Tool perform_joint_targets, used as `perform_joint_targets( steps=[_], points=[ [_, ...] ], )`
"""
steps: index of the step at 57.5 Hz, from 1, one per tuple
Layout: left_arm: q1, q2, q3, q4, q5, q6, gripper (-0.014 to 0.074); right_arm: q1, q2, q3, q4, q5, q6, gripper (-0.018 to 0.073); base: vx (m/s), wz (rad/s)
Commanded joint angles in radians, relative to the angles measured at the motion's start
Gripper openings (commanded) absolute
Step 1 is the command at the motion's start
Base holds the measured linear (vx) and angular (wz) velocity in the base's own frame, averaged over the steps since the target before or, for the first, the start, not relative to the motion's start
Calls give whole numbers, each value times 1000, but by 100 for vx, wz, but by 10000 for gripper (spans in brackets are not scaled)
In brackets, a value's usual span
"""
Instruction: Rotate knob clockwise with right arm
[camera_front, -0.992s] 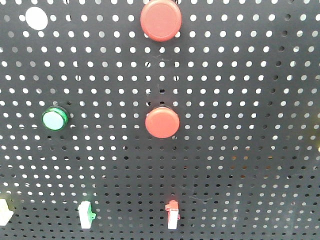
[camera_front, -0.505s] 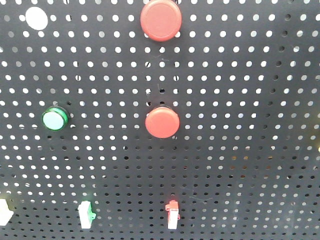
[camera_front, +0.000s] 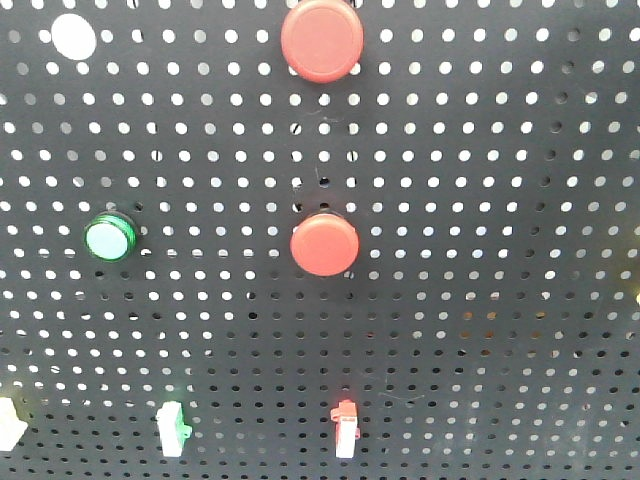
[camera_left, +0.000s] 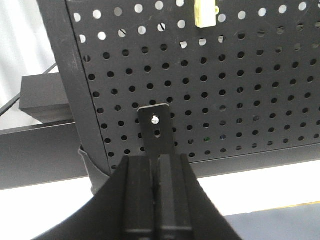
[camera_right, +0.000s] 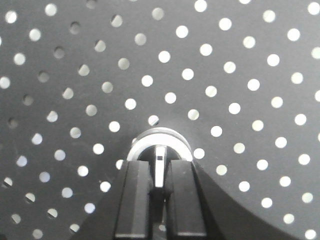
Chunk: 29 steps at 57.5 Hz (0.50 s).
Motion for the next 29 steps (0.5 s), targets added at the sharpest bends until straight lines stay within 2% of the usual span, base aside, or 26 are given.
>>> perform_joint_targets(
  steps=[1, 12, 20, 29],
  points=[
    [-8, -17, 33, -6, -85, -2, -6, -1, 8, -29, -69, -25, 18, 148, 0, 0],
    [-8, -17, 33, -6, -85, -2, -6, -1, 8, -29, -73, 17, 204, -13, 0, 0],
    [-8, -17, 33, -6, -85, -2, -6, -1, 8, -29, -74, 15, 333, -11, 0, 0],
    [-8, -17, 33, -6, -85, -2, -6, -1, 8, -29, -74, 9, 565, -8, 0, 0]
  ],
)
